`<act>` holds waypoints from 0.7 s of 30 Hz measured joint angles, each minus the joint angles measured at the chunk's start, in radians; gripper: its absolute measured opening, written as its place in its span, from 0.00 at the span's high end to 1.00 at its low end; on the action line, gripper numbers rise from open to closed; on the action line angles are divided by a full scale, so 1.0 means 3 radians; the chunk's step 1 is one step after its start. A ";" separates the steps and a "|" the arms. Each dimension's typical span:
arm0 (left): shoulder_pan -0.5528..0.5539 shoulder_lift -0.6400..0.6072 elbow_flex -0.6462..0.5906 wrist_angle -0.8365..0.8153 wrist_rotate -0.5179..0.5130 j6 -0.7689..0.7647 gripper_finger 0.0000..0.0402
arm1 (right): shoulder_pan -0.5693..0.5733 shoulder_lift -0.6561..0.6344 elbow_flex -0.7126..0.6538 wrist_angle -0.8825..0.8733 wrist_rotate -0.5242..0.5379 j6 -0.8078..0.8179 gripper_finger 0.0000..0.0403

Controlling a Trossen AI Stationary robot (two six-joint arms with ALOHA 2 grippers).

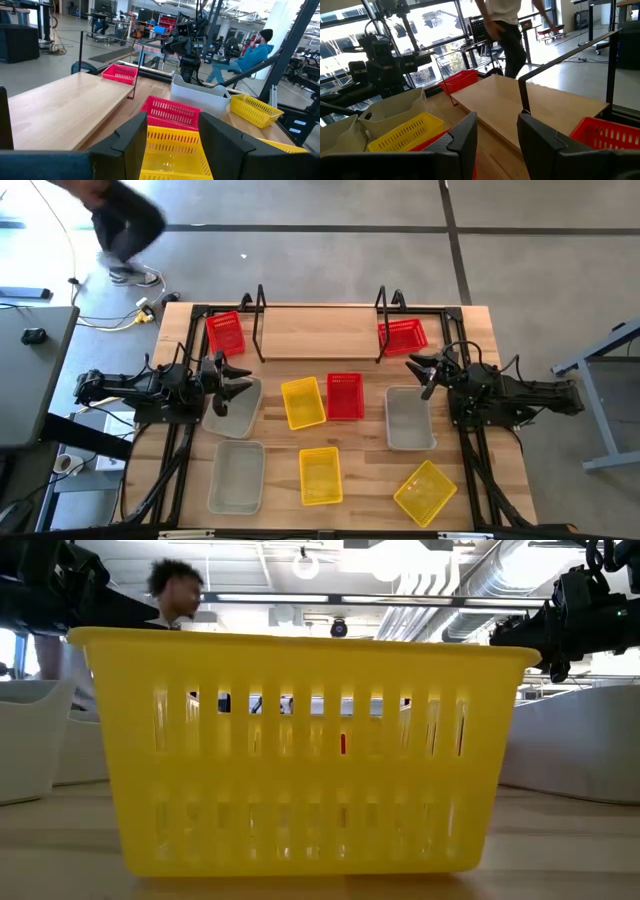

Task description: Stack baskets on shelf by color

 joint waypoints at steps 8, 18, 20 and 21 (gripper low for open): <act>-0.0001 0.0000 0.0000 0.0000 0.0000 0.0000 0.58 | -0.0001 -0.0001 0.0000 0.0001 0.0001 0.0000 0.69; 0.0000 0.0000 0.0000 0.0000 0.0000 -0.0117 0.58 | -0.0001 -0.0001 0.0000 0.0001 0.0001 0.0000 0.69; 0.0000 -0.0001 0.0000 -0.0001 0.0000 -0.0116 0.58 | -0.0001 -0.0001 -0.0001 0.0000 0.0001 -0.0001 0.69; -0.0001 -0.0001 0.0000 -0.0001 -0.0001 -0.0117 0.58 | 0.0000 0.0000 0.0000 0.0000 0.0000 0.0000 0.69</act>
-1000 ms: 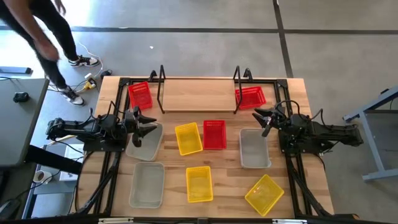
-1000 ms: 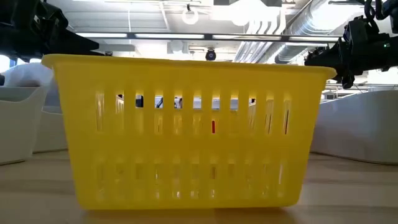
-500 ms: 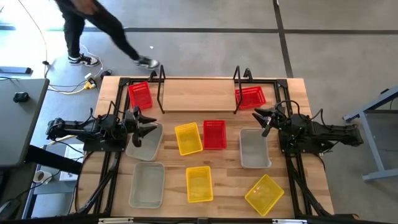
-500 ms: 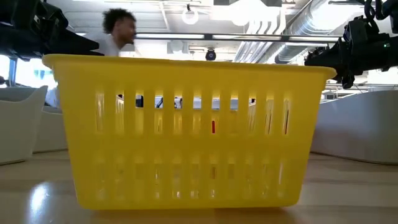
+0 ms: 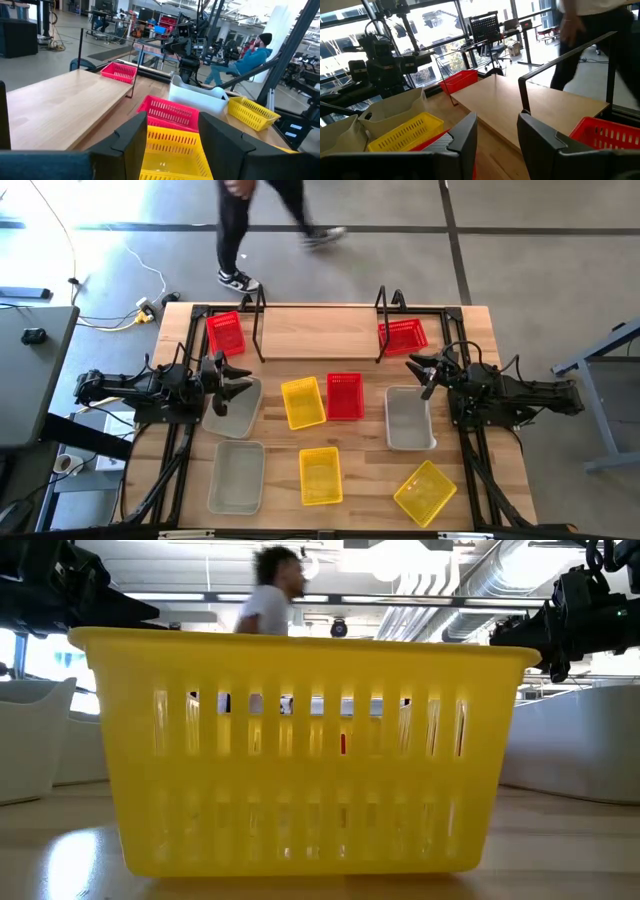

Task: Stack baskets on shelf by color
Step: Put the bottom red bin on the shelf

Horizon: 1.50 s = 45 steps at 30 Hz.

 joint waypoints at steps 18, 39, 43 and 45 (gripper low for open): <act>0.0001 0.0000 0.0000 0.0049 -0.0472 -0.0909 0.58 | 0.0001 0.0000 -0.0006 0.0166 -0.0020 0.0690 0.69; 0.0001 0.0000 -0.0001 0.0054 -0.0461 -0.1117 0.58 | 0.0002 0.0686 0.0997 0.0420 -0.0044 0.0526 0.69; 0.0001 0.0000 0.0000 0.0053 -0.0408 -0.1118 0.58 | 0.0002 0.1218 0.1496 -0.0112 -0.0170 0.0560 0.69; 0.0001 0.0001 -0.0001 0.0053 -0.0392 -0.1117 0.58 | 0.0003 0.1487 0.1740 -0.0378 -0.0269 0.0598 0.69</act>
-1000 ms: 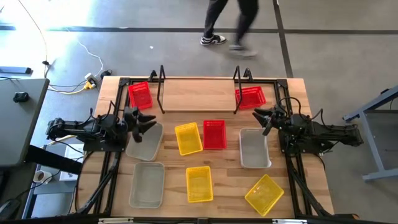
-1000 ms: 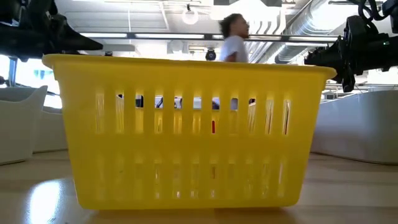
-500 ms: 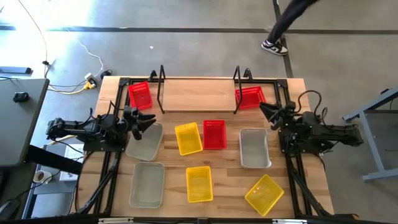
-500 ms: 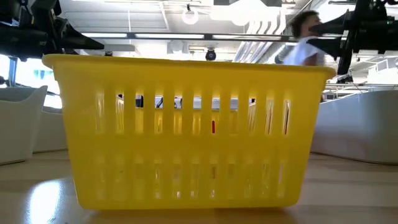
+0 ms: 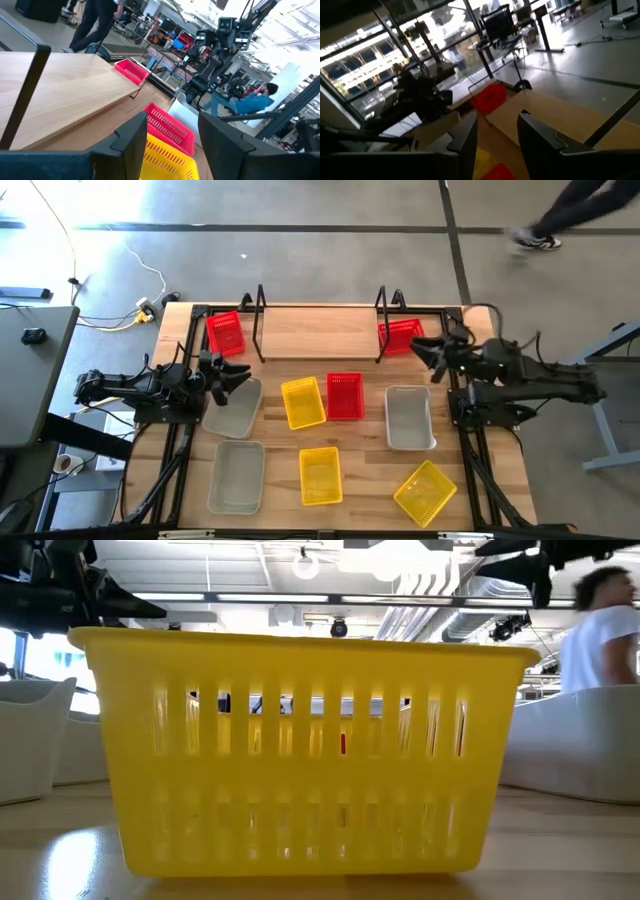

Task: Stack baskets on shelf by color
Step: Put the bottom red bin on the shelf

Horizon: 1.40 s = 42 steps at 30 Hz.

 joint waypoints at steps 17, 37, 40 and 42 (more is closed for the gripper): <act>0.0001 0.0001 0.0089 -0.0008 0.0332 -0.0015 0.58 | 0.0220 0.1868 0.1333 -0.1038 -0.0734 -0.0314 0.69; -0.0001 0.0001 0.0215 -0.0117 0.0333 0.0274 0.58 | 0.0714 0.3186 0.1474 -0.0757 -0.0711 -0.0725 0.63; 0.0000 0.0001 0.0215 -0.0116 0.0333 0.0274 0.58 | 0.0725 0.3387 0.1474 -0.0716 -0.0723 -0.0736 0.62; -0.0001 0.0001 0.0215 -0.0119 0.0333 0.0274 0.58 | 0.0725 0.3511 0.1474 -0.0722 -0.0797 -0.0715 0.62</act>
